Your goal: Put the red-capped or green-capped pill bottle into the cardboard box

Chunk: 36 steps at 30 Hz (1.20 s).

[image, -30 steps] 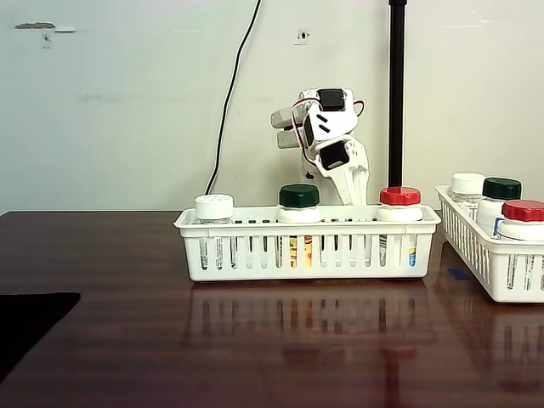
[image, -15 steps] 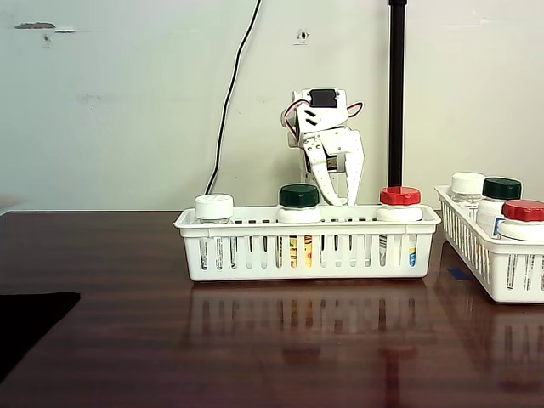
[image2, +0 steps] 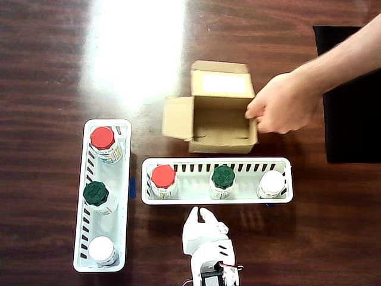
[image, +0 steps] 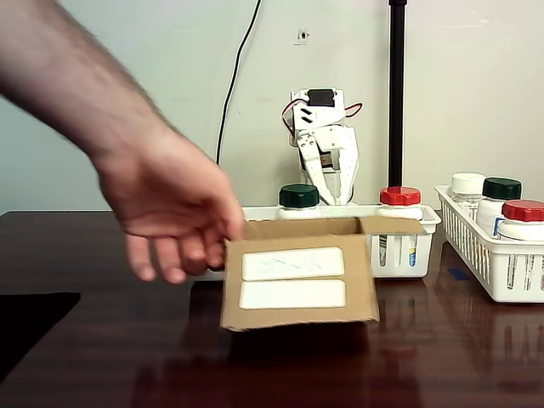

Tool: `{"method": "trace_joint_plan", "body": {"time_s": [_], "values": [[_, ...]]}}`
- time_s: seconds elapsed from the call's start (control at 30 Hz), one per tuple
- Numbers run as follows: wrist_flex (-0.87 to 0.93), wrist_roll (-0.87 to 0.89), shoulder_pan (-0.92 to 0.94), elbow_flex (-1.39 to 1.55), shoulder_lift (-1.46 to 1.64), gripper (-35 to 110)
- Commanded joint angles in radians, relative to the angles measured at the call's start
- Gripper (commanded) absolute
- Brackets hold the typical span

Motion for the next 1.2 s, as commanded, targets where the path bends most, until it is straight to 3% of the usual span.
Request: {"method": "trace_joint_plan", "body": {"time_s": [0.0,0.57,0.9,1.17], "values": [[-0.038,0.028,0.080,-0.003,0.086,1],[0.172,0.002,-0.066,-0.249,0.032,3],[0.147,-0.129,-0.199,-0.517,-0.318,45],[-0.054,-0.267,-0.371,-0.584,-0.518,50]]}}
